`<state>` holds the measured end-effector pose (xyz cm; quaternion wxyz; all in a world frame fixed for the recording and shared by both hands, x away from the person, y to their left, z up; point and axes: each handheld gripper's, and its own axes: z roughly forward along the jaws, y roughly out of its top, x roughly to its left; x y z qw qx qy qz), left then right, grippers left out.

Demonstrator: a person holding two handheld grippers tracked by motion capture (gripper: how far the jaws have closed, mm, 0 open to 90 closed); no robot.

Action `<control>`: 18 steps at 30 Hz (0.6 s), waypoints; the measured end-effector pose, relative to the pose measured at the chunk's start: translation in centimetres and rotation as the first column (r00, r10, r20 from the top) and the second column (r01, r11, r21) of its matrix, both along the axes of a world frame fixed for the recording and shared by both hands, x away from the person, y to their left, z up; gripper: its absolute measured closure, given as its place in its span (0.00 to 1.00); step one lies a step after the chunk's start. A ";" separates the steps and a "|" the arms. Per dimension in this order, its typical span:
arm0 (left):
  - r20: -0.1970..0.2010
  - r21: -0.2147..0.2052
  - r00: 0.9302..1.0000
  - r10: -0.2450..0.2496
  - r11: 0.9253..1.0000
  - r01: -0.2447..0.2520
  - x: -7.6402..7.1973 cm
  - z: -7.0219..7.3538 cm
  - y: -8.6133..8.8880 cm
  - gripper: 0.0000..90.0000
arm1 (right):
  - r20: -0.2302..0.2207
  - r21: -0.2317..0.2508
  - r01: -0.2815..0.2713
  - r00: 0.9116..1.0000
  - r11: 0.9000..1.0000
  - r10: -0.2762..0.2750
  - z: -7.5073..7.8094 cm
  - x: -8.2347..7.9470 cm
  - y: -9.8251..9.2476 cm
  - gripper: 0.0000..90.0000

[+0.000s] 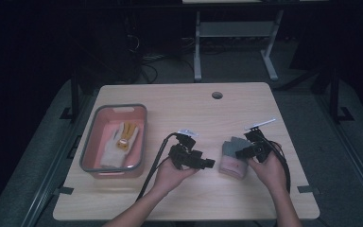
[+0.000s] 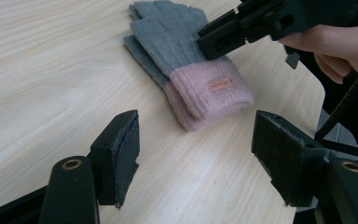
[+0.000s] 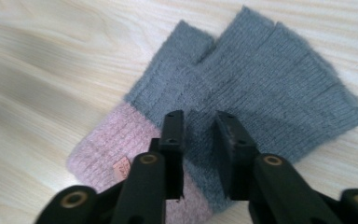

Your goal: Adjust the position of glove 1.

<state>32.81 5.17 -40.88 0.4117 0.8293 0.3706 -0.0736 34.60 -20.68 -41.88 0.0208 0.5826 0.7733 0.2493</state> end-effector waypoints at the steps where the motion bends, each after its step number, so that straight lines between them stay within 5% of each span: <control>1: -0.004 -0.001 1.000 0.004 1.000 -0.004 0.0 0.0 -0.2 0.36 | 0.013 0.005 0.002 1.000 1.000 -0.002 0.1 -0.1 -0.2 0.76; 18: -0.064 0.005 0.998 0.004 1.000 -0.004 1.5 -1.8 -3.7 0.43 | 0.035 0.107 0.079 0.996 0.991 -0.083 -0.5 -1.8 -3.3 0.62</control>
